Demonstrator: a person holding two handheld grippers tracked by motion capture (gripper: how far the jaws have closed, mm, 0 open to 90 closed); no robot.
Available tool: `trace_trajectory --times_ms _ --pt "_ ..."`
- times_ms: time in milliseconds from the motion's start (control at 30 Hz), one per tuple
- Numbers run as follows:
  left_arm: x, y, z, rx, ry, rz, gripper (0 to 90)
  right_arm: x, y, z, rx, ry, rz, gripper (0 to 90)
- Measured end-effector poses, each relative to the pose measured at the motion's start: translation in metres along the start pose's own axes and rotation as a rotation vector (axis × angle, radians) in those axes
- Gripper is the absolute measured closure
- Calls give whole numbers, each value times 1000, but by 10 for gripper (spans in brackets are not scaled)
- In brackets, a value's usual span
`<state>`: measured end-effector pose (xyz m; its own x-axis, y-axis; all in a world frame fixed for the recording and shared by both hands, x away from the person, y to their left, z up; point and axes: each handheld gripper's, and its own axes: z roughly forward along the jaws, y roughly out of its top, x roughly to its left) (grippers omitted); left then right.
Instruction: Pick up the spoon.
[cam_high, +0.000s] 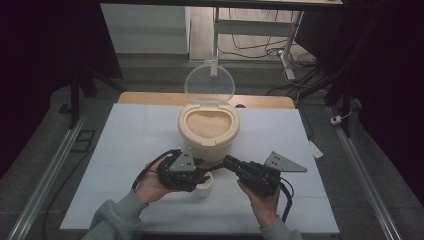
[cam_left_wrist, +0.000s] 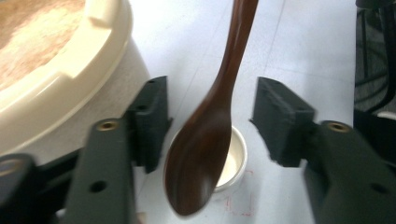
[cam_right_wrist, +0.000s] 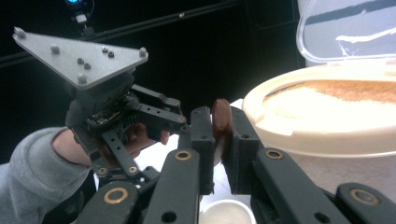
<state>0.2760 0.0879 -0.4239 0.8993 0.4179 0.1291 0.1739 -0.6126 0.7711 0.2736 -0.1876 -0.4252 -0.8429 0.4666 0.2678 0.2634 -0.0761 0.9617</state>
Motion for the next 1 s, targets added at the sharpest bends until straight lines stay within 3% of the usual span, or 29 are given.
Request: trace_trajectory --times_ms 233,400,600,1000 --pt "5 -16 -13 -49 46 -95 305 -9 5 -11 -40 -22 19 826" --pt "8 -39 -27 -71 84 -160 273 -14 8 -18 -56 -43 12 826" --pt "14 -68 -36 -53 123 -238 244 -20 11 -26 -63 -63 0 826" --pt "21 -126 -52 -15 179 -355 233 -30 13 -36 -64 -100 -18 826"
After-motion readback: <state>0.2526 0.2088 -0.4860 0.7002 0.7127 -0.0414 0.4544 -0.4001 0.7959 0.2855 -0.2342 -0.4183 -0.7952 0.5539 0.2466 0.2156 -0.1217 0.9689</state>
